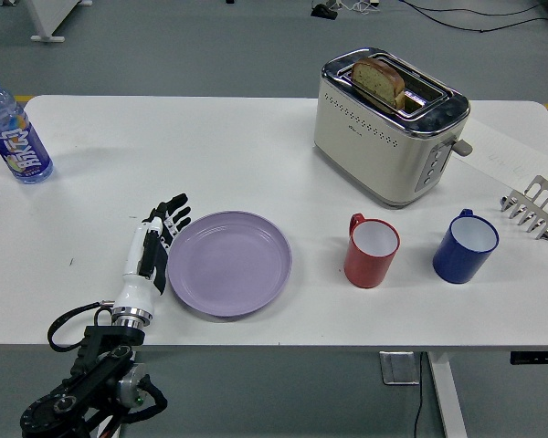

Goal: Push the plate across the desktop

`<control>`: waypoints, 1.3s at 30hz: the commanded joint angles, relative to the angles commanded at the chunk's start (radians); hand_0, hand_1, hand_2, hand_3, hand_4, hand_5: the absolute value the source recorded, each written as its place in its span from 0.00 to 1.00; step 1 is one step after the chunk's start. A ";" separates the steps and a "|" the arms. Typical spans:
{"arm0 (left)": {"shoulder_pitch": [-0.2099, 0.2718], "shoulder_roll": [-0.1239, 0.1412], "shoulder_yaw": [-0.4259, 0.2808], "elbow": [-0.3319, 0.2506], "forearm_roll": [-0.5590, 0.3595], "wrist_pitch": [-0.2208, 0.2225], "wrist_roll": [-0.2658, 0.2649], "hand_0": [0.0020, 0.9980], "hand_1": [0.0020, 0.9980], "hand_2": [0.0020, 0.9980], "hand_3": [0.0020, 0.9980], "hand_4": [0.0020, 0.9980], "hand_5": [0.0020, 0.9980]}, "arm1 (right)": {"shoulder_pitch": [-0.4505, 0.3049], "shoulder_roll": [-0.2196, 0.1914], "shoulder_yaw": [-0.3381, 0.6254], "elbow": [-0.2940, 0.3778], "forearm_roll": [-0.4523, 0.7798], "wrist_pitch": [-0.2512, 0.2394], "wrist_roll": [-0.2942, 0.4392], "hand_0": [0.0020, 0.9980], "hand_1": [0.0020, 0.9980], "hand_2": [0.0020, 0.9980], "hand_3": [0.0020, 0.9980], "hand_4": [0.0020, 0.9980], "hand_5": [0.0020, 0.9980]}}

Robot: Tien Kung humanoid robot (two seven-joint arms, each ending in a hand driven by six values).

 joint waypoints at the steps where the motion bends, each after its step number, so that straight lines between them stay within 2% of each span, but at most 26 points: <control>1: -0.001 0.000 0.004 0.000 0.000 0.000 0.000 0.80 0.85 0.87 0.78 0.49 1.00 | 0.000 0.000 0.000 0.000 0.000 0.000 0.000 0.69 0.69 0.79 0.72 0.36 0.33; 39: -0.020 0.005 0.134 -0.026 -0.038 0.001 -0.004 0.80 0.85 0.87 0.77 0.50 1.00 | 0.006 -0.003 -0.004 0.000 -0.001 0.000 0.001 0.69 0.69 0.78 0.72 0.36 0.33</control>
